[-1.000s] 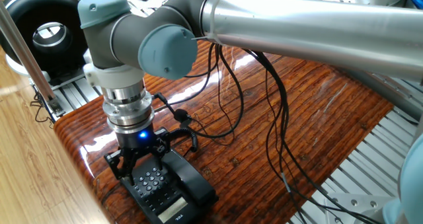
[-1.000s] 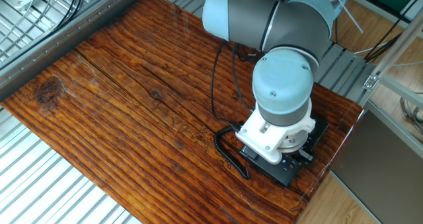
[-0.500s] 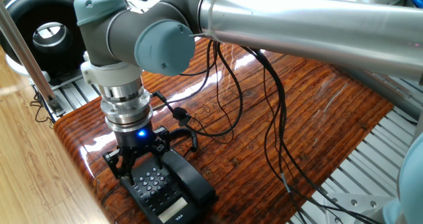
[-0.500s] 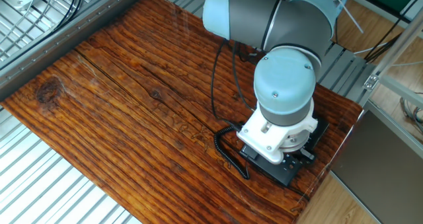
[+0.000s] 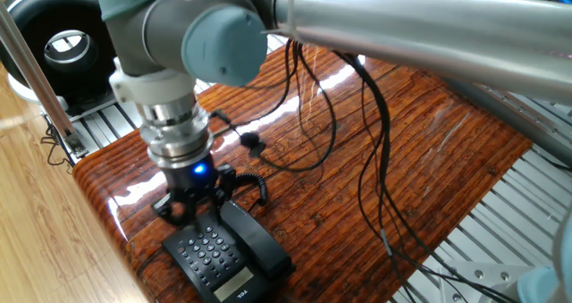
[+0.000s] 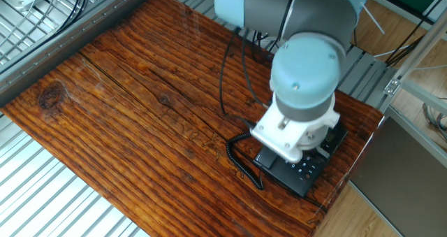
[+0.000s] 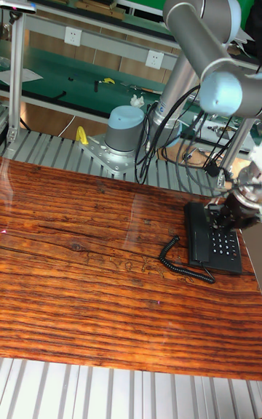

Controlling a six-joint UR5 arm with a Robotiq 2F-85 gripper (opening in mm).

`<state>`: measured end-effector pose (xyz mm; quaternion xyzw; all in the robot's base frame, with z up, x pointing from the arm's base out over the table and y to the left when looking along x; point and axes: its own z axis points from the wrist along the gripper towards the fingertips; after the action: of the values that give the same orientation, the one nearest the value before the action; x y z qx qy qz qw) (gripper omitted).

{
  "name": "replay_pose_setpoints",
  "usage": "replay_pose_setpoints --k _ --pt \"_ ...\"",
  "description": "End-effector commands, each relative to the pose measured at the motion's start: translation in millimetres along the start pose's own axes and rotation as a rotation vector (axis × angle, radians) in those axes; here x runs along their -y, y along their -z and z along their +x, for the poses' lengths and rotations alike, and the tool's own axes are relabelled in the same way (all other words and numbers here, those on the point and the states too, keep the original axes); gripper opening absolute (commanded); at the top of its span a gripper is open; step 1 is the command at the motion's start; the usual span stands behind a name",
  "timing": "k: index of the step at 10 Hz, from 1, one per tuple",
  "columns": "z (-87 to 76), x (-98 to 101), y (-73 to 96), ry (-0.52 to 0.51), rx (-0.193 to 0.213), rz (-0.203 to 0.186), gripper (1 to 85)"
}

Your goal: Place the handset of the telephone on the corresponding phone cradle

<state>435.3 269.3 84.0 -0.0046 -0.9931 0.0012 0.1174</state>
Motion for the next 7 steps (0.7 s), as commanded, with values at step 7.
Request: replay_pose_setpoints --k 7 --pt "-31.9 121.1 3.8 0.305 0.277 0.005 1.0"
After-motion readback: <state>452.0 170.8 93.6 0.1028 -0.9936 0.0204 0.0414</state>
